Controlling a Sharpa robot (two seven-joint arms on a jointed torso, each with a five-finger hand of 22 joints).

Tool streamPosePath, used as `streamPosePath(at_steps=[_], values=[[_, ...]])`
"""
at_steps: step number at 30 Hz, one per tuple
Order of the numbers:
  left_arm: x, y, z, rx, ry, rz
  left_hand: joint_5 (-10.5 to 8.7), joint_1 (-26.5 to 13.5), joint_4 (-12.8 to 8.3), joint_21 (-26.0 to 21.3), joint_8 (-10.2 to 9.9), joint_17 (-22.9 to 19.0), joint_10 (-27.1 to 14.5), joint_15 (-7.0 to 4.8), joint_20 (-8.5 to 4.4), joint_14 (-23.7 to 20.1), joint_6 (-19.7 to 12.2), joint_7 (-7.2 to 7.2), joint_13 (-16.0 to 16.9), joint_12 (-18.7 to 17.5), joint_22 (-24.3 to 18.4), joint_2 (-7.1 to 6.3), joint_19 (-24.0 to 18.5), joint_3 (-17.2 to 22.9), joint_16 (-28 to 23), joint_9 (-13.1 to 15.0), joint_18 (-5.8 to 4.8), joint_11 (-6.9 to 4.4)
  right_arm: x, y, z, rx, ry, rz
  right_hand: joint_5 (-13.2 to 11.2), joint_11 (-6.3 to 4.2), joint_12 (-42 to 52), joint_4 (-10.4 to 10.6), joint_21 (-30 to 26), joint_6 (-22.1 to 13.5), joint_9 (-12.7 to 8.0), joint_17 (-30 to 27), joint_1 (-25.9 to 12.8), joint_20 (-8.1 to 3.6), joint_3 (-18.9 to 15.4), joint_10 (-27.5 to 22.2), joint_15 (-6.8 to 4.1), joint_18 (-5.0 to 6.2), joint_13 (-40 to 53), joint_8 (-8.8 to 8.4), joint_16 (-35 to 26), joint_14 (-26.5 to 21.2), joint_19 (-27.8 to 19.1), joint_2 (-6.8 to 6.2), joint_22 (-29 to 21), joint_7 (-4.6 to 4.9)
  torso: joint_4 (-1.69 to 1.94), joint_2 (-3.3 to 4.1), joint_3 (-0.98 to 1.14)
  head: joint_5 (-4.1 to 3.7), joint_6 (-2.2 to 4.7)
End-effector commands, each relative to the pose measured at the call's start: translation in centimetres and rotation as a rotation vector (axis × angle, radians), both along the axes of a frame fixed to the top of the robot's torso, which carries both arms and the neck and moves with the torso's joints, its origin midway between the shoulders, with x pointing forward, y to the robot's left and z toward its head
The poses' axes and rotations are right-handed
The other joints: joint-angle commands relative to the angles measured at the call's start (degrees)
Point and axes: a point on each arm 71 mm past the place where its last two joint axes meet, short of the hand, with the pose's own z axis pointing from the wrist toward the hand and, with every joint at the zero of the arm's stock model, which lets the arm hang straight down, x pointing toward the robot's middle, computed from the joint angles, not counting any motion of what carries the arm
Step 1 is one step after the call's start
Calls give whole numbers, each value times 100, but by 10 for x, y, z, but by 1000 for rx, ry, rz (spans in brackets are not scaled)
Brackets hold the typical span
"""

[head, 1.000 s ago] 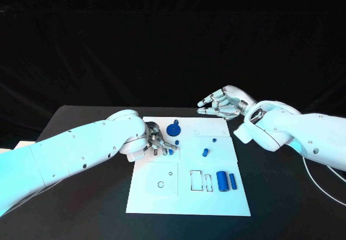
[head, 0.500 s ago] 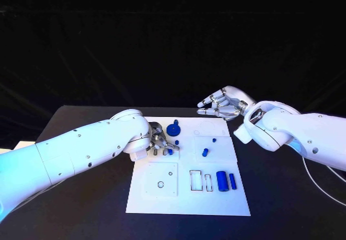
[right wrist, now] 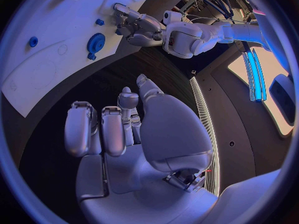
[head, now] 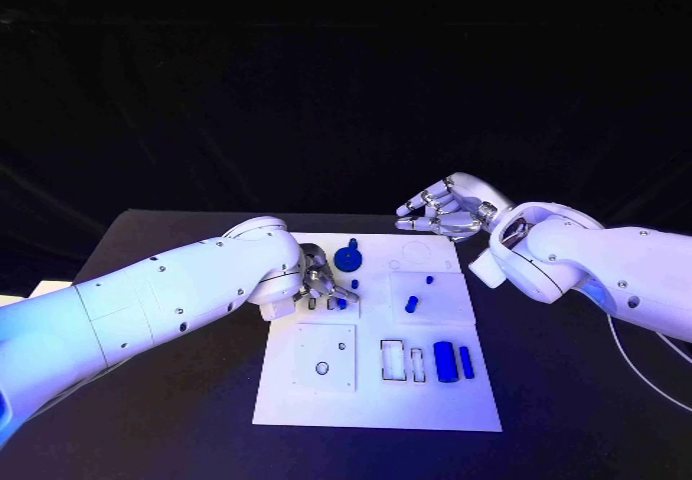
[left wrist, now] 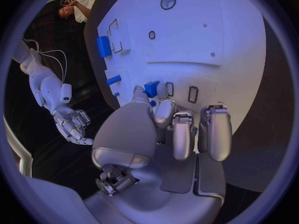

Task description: Assemble the parts on the task board

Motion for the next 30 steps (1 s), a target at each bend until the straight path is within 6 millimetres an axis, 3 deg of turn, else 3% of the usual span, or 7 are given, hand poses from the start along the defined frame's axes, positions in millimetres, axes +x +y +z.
streamPosePath(at_steps=[1,7,9,10,15,22,30], values=[[-1,-3,0,3,5,-20,55,262,-70,32,34,1506,28,-43,-42,602,-65,-8,-6,22,851,115,342,175,14,43,-103,-23,-1,2,-1,-10,10,15,-10,-20,-22,-4,-32,40,10,0,9,-9,-41,-26,-57,11,-1,20,-20,286,-29,57,-7,-10,7,-5,-2,-23,-9],[0,-3,1,-8,-3,-14,298,1300,-482,15,-94,1506,-69,-95,-98,602,-310,-40,-63,-85,840,403,329,1078,14,85,-98,-68,-1,2,-2,-12,15,18,-11,-21,-24,-7,-32,43,11,1,19,-10,-39,-27,-58,11,-4,21,-19,286,-29,64,-8,-12,9,-5,-4,-15,-22],[-1,-3,1,-12,-5,-14,432,1463,-483,20,-135,1506,-105,-78,-91,602,-353,-8,-95,-139,853,282,331,1456,14,104,-101,-43,-2,3,-2,-13,19,22,-11,-23,-3,-10,-31,45,11,8,26,-11,-38,-18,-59,10,11,22,-15,287,-26,68,-3,-13,9,-5,-5,23,-28],[-1,-3,1,-13,-6,-15,426,1395,-282,20,-148,1506,-89,-19,-64,602,-336,-6,-104,-159,862,-29,331,1979,14,153,-104,5,-3,4,-2,-13,21,26,-11,-23,14,-10,-28,45,11,12,27,-11,-38,-9,-60,9,25,21,-12,288,-23,69,2,-13,11,-4,-5,56,-27],[-2,-2,3,-19,-8,-17,435,1019,-8,28,-112,1506,-33,-64,-42,602,-299,31,-80,-150,903,-949,343,3883,14,373,-105,42,-5,8,-3,-14,31,42,-50,-20,22,13,-35,48,13,-3,6,-13,-59,-4,-60,11,27,21,-25,286,-30,85,-9,-10,12,1,-2,95,-34],[-3,1,4,-30,-24,0,407,455,-300,28,4,1506,-22,-21,-33,602,-322,32,-65,-125,928,-1307,351,4990,14,621,-108,24,-4,7,-5,-17,37,39,-121,-18,13,58,-47,52,17,-23,-34,-15,-106,-9,-60,15,12,19,-43,282,-41,108,-31,-10,16,-6,-7,94,-35],[-4,5,7,-30,-47,15,399,327,-422,35,46,1506,-15,-26,-31,602,-333,38,-65,-110,944,-1354,358,5163,14,688,-112,-2,0,2,-7,-15,44,21,-149,-16,1,157,-65,58,22,-47,-133,-14,-182,-19,-58,21,-7,18,-67,277,-57,152,-62,-13,9,3,1,116,-73]])
